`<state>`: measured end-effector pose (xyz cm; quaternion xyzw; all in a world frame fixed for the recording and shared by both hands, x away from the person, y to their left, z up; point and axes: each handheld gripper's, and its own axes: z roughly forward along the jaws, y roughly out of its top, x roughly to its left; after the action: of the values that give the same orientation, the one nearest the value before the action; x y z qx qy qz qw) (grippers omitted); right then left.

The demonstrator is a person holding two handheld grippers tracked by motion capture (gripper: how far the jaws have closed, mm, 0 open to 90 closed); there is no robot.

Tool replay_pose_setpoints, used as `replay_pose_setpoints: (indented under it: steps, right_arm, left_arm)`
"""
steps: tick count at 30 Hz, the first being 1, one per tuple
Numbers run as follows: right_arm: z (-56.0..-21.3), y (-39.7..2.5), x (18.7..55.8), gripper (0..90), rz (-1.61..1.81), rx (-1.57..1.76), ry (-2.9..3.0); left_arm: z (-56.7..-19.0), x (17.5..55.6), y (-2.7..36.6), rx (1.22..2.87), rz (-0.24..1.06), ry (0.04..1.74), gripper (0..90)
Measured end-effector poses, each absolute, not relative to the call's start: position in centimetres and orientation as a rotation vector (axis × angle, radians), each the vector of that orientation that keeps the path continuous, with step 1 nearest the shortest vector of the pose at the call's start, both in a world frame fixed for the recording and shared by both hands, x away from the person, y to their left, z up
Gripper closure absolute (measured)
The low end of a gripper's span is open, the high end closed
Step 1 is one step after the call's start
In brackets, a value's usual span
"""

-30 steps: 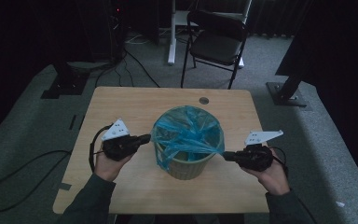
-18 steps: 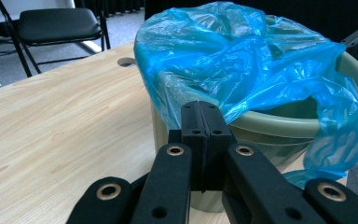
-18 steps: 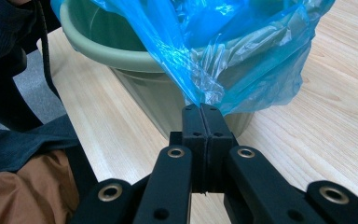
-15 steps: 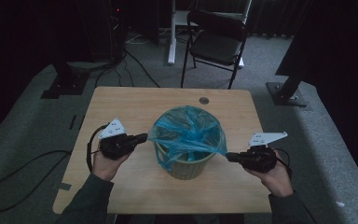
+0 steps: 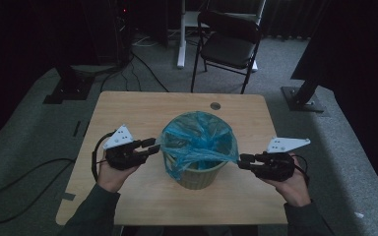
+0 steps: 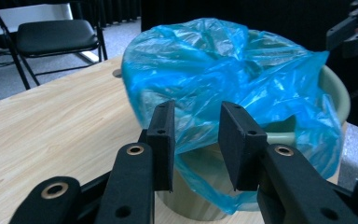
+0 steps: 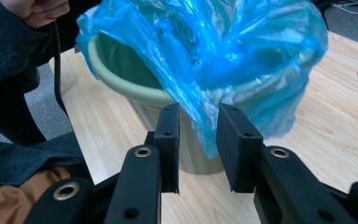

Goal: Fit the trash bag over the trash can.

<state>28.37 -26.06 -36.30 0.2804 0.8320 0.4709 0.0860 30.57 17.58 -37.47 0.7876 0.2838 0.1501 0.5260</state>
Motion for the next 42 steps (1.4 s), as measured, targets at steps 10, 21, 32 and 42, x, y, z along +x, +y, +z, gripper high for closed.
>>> replay_pose_setpoints:
  steps: [10, 21, 32, 42]
  right_arm:
    - [-36.1, -24.4, 28.9, 71.2, 1.426, 0.793, 2.483]
    - [-35.5, -23.1, 29.0, 71.3, 1.434, 0.739, 2.494]
    - [-35.2, -21.9, 29.4, 70.2, 1.436, 0.703, 2.515]
    - [-35.3, -21.3, 29.7, 70.0, 1.431, 0.701, 2.52]
  left_arm:
    - [-37.0, 30.2, 16.7, 1.897, 0.341, 0.639, 63.6]
    - [-36.8, 30.0, 15.9, 1.901, 0.323, 0.605, 62.9]
    - [-36.6, 30.0, 15.1, 1.91, 0.295, 0.574, 62.8]
    - [-36.5, 30.1, 14.5, 1.913, 0.279, 0.559, 61.7]
